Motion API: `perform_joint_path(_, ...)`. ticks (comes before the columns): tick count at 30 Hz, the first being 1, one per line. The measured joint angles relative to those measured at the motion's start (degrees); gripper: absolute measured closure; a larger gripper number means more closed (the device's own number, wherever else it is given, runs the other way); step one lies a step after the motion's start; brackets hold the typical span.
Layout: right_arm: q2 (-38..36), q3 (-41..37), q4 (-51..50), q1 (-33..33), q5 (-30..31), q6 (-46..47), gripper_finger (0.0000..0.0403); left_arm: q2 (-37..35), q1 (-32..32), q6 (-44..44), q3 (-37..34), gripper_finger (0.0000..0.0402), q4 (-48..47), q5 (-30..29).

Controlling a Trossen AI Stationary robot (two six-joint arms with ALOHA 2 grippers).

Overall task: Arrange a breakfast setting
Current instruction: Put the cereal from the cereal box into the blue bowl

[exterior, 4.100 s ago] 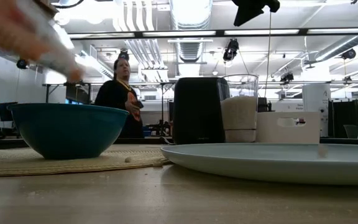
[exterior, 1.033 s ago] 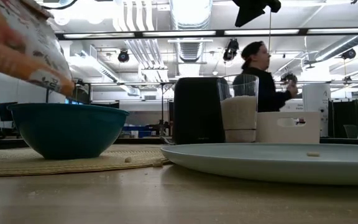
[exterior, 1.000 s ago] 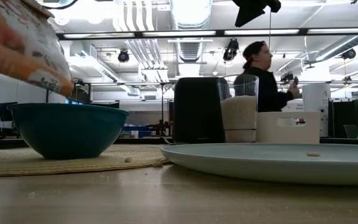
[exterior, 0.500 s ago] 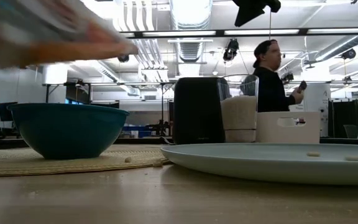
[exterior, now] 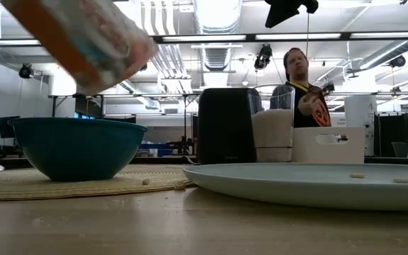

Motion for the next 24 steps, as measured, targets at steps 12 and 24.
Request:
perform_joint_path(12, 0.2, 0.0, 2.2, 0.0, 0.0, 0.0, 0.0365, 0.2, 2.0, 5.7, -13.9, 0.0402, 8.0, -19.7)
perform_joint_path(24, 0.2, 0.0, 2.2, 0.0, 0.0, -0.3, 0.0365, 0.2, 11.2, 17.0, -42.9, 0.0402, 43.4, -38.8)
